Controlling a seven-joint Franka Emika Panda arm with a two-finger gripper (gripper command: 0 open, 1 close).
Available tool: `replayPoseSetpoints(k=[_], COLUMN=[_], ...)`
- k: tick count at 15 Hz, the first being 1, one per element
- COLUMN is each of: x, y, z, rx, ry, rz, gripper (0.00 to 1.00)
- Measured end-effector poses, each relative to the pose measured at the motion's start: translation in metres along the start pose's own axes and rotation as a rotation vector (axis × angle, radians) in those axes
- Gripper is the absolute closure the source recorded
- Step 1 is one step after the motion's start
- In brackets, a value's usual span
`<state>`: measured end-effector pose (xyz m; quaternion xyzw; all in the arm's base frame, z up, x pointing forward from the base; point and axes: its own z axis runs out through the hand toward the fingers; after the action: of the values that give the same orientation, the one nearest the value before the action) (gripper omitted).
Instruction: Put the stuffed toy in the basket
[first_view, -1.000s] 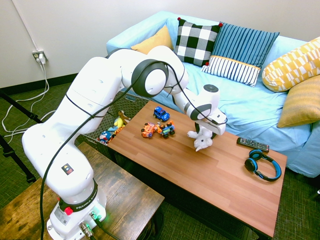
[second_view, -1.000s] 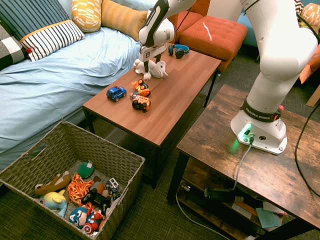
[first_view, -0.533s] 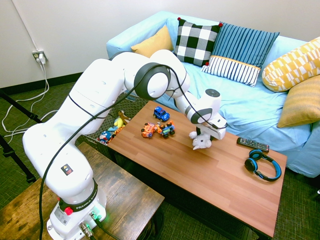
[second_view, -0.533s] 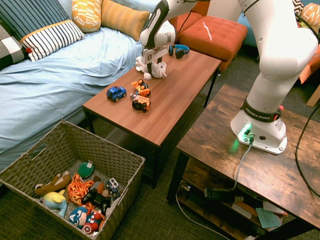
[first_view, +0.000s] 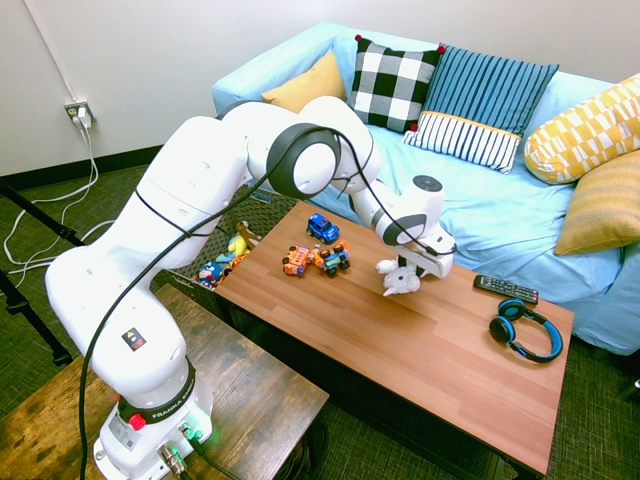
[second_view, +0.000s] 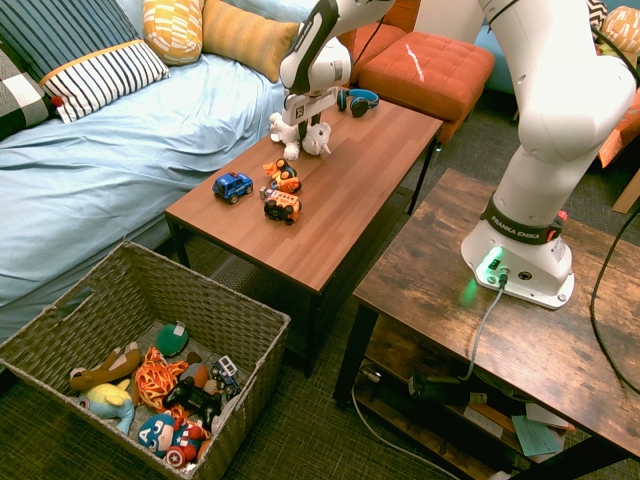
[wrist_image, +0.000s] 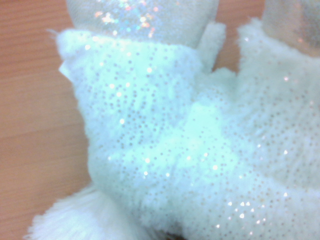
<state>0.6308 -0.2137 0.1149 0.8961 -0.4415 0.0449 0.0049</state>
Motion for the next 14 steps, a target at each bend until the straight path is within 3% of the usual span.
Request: replayPoseSetpoints(k=[7, 10, 14], x=[-0.02, -0.065, -0.165], y=[-0.074, -0.136, -0.238], z=[-0.116, -0.16, -0.193], rx=[0.075, 0.082, 0.085], ry=[0.06, 0.091, 0.111], rz=[-0.029, -0.053, -0.104], gripper=[1.0, 1.0, 1.0])
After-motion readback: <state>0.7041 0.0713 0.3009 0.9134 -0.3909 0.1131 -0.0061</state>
